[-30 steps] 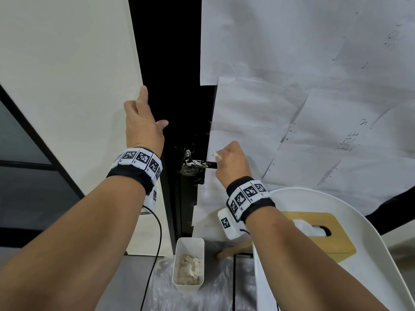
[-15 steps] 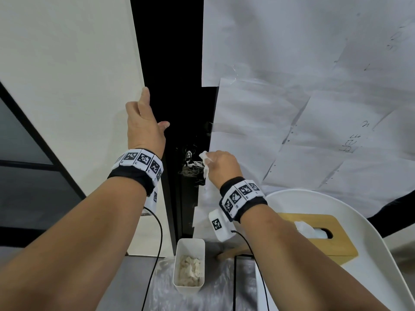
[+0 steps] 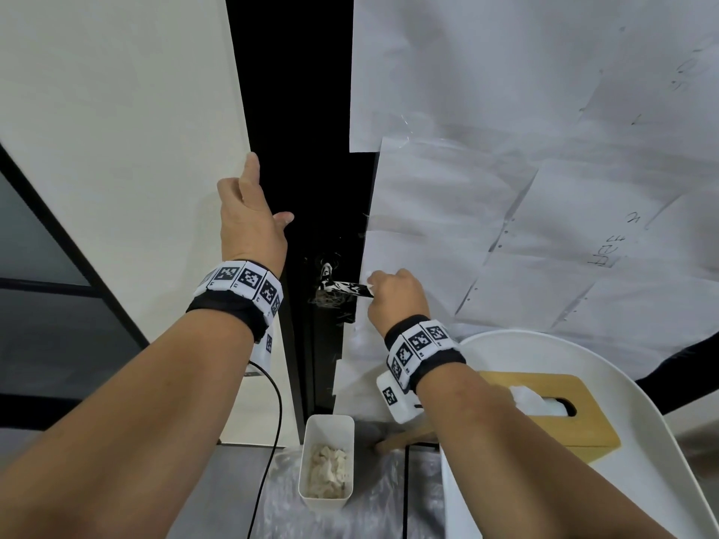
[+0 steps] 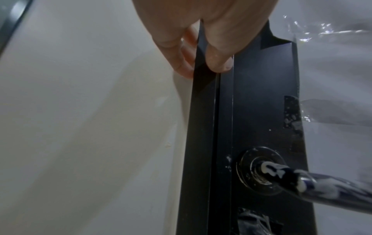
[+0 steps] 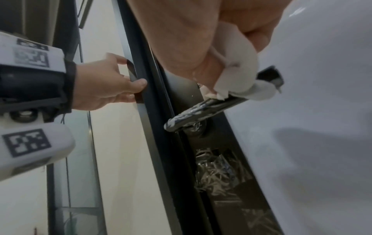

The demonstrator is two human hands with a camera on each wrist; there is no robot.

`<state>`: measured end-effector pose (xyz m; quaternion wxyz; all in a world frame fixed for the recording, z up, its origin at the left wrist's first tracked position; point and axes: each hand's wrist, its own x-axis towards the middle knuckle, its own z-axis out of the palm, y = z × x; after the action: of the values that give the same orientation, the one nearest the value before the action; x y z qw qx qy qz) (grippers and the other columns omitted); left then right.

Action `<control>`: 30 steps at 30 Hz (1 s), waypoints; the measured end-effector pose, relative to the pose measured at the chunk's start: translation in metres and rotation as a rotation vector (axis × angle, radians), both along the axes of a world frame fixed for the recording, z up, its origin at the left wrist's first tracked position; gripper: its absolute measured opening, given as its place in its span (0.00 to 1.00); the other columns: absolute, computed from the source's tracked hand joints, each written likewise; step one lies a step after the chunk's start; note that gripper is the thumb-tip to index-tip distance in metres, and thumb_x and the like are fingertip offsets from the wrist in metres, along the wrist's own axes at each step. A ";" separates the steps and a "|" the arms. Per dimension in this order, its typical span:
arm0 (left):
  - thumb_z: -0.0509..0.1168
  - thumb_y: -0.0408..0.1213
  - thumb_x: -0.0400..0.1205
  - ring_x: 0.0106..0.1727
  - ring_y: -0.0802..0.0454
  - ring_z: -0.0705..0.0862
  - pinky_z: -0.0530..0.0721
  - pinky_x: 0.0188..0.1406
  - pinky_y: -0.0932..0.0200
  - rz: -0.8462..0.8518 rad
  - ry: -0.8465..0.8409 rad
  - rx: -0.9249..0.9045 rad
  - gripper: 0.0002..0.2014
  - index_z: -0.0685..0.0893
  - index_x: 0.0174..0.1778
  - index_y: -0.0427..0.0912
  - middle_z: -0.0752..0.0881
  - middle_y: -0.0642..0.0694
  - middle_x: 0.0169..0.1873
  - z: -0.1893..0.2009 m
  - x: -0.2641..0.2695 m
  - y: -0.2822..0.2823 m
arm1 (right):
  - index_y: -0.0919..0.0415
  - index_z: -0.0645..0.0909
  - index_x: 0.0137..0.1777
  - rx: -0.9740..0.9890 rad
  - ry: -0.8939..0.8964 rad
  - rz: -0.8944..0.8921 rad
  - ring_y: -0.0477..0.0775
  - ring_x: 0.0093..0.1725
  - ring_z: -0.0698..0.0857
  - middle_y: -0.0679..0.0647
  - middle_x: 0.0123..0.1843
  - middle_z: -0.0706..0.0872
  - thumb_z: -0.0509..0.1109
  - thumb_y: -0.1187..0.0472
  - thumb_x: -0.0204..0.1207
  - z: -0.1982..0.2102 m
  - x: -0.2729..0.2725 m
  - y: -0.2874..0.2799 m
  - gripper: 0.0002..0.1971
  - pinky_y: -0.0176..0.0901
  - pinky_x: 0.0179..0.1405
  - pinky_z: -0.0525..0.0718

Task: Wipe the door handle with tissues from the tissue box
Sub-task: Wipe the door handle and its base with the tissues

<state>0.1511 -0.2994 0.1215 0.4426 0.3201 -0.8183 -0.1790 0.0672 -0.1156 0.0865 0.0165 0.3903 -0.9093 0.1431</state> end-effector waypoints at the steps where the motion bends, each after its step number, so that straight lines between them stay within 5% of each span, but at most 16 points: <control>1: 0.72 0.28 0.76 0.55 0.41 0.79 0.82 0.57 0.52 -0.002 0.004 0.000 0.43 0.54 0.82 0.43 0.68 0.36 0.64 0.000 0.000 0.000 | 0.62 0.81 0.61 -0.023 -0.023 0.010 0.65 0.50 0.81 0.53 0.31 0.70 0.60 0.74 0.71 -0.002 0.001 -0.005 0.20 0.50 0.50 0.81; 6: 0.72 0.29 0.77 0.54 0.41 0.80 0.84 0.55 0.50 0.007 -0.013 -0.003 0.42 0.54 0.82 0.43 0.68 0.36 0.64 0.001 0.001 0.000 | 0.52 0.81 0.65 -0.145 -0.213 0.039 0.63 0.48 0.84 0.62 0.52 0.83 0.62 0.68 0.77 -0.002 0.002 -0.020 0.19 0.45 0.49 0.83; 9: 0.71 0.29 0.77 0.53 0.42 0.79 0.83 0.56 0.52 0.005 -0.021 0.009 0.43 0.53 0.83 0.43 0.68 0.36 0.64 0.002 0.001 0.000 | 0.53 0.81 0.63 -0.224 -0.187 -0.039 0.60 0.42 0.81 0.59 0.49 0.80 0.61 0.69 0.77 0.005 -0.007 -0.015 0.19 0.40 0.43 0.78; 16: 0.71 0.28 0.78 0.54 0.44 0.79 0.80 0.56 0.57 -0.001 -0.013 0.027 0.42 0.52 0.83 0.44 0.67 0.37 0.65 0.002 0.001 0.001 | 0.57 0.80 0.66 -0.044 -0.128 -0.014 0.68 0.50 0.82 0.65 0.53 0.81 0.61 0.71 0.73 -0.005 -0.007 -0.008 0.22 0.50 0.55 0.83; 20: 0.71 0.29 0.77 0.54 0.43 0.79 0.81 0.58 0.55 0.007 -0.016 0.030 0.42 0.53 0.83 0.44 0.67 0.37 0.65 0.002 0.000 0.001 | 0.54 0.83 0.61 -0.259 -0.339 -0.031 0.58 0.55 0.85 0.58 0.55 0.87 0.61 0.66 0.79 0.003 -0.011 -0.008 0.15 0.41 0.54 0.81; 24: 0.71 0.28 0.77 0.55 0.42 0.79 0.79 0.56 0.57 0.009 -0.012 0.027 0.42 0.53 0.83 0.44 0.68 0.37 0.65 0.002 0.001 0.001 | 0.52 0.83 0.50 -0.459 -0.449 -0.116 0.54 0.46 0.83 0.53 0.47 0.85 0.59 0.62 0.81 0.010 -0.022 -0.002 0.11 0.40 0.44 0.78; 30: 0.71 0.29 0.77 0.54 0.41 0.80 0.82 0.55 0.52 0.017 -0.018 0.023 0.42 0.53 0.82 0.44 0.68 0.37 0.65 0.002 0.001 0.003 | 0.54 0.86 0.49 -0.381 -0.480 -0.160 0.55 0.43 0.83 0.55 0.47 0.85 0.61 0.63 0.79 0.006 -0.034 0.007 0.11 0.38 0.42 0.77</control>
<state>0.1516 -0.2967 0.1237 0.4331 0.3338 -0.8173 -0.1815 0.0329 -0.1086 0.0921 -0.1147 0.2627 -0.8719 0.3970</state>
